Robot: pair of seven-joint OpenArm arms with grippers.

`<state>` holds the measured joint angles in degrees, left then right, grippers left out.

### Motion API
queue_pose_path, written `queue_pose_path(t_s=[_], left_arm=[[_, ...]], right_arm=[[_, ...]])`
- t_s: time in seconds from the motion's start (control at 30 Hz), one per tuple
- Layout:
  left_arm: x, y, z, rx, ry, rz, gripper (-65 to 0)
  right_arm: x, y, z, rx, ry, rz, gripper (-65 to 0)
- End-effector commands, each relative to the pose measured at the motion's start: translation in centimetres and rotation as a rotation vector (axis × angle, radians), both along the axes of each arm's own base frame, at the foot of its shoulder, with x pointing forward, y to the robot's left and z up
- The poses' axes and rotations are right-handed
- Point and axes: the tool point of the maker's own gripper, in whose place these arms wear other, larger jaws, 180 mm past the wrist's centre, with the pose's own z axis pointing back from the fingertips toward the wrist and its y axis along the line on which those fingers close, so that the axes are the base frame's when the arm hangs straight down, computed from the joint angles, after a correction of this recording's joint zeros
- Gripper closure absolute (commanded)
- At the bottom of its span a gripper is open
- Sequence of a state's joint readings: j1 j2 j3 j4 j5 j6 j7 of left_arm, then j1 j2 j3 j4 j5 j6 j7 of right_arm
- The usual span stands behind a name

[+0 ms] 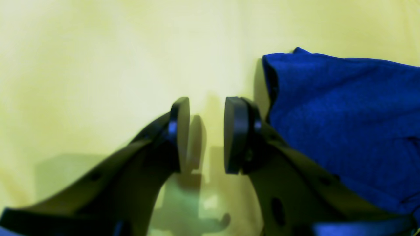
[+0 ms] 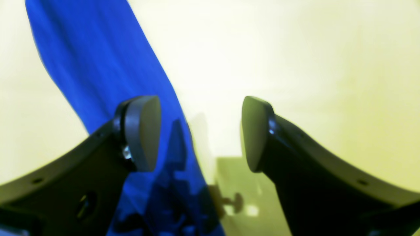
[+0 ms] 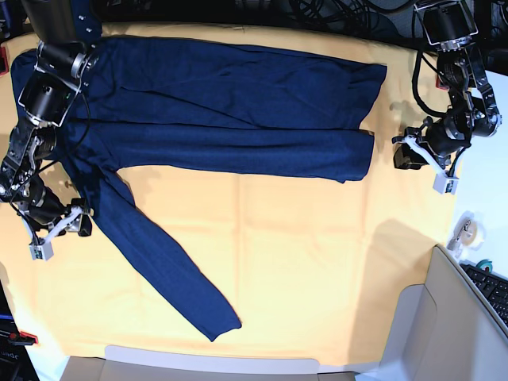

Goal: Fold the T-shirt properly
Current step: 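Release the hem and move the right gripper to the trailing sleeve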

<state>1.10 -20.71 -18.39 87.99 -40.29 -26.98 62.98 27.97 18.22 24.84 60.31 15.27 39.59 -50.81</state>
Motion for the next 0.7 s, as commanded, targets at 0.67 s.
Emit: queue_pose_path(t_s=[0.67], left_arm=[[0.9,-0.6,1.0,-0.022,-0.048,0.000,-18.5]], right_arm=[[2.2,4.0,-3.3,0.161,-0.009,-0.002,-38.3]])
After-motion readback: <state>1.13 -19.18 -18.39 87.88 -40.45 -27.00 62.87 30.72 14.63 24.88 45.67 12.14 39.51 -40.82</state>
